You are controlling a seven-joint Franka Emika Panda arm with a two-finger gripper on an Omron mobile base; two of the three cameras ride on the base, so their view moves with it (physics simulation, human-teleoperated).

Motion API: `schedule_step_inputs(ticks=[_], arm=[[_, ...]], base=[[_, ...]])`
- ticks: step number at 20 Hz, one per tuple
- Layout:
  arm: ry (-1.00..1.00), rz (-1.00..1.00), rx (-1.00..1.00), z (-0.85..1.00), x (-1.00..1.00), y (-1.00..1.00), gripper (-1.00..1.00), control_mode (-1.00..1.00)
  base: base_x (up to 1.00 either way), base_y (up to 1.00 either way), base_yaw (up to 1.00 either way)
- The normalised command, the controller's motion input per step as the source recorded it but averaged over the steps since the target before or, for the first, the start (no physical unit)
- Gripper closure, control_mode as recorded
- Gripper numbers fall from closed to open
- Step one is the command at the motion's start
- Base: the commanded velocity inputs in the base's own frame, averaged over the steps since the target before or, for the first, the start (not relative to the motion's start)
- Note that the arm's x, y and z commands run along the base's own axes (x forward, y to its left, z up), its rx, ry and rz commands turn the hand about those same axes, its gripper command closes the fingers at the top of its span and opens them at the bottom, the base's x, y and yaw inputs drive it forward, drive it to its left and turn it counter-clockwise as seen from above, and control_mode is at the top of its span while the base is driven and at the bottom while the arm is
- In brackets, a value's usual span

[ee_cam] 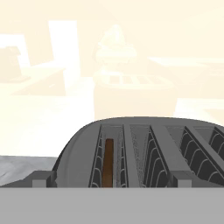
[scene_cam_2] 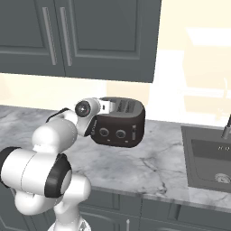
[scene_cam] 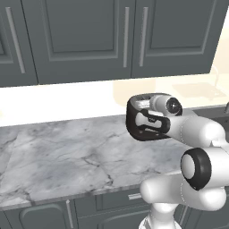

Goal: Start the toaster. Once the lever pops up, take the bread to the plate on the dining counter.

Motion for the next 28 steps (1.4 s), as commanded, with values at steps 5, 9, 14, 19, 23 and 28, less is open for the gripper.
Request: schedule_step_inputs(ticks=[5, 9, 14, 19, 23, 28], arm=[[0.00, 0.00, 0.00, 0.00, 0.00, 0.00, -1.00, -1.00], [0.00, 0.00, 0.00, 0.00, 0.00, 0.00, -1.00, -1.00], [0.00, 0.00, 0.00, 0.00, 0.00, 0.00, -1.00, -1.00], [0.00, 0.00, 0.00, 0.00, 0.00, 0.00, -1.00, -1.00], [0.00, 0.00, 0.00, 0.00, 0.00, 0.00, -1.00, -1.00], [0.00, 0.00, 0.00, 0.00, 0.00, 0.00, -1.00, -1.00]], base=[[0.00, 0.00, 0.00], [0.00, 0.00, 0.00], [0.00, 0.00, 0.00], [0.00, 0.00, 0.00], [0.00, 0.00, 0.00], [0.00, 0.00, 0.00]])
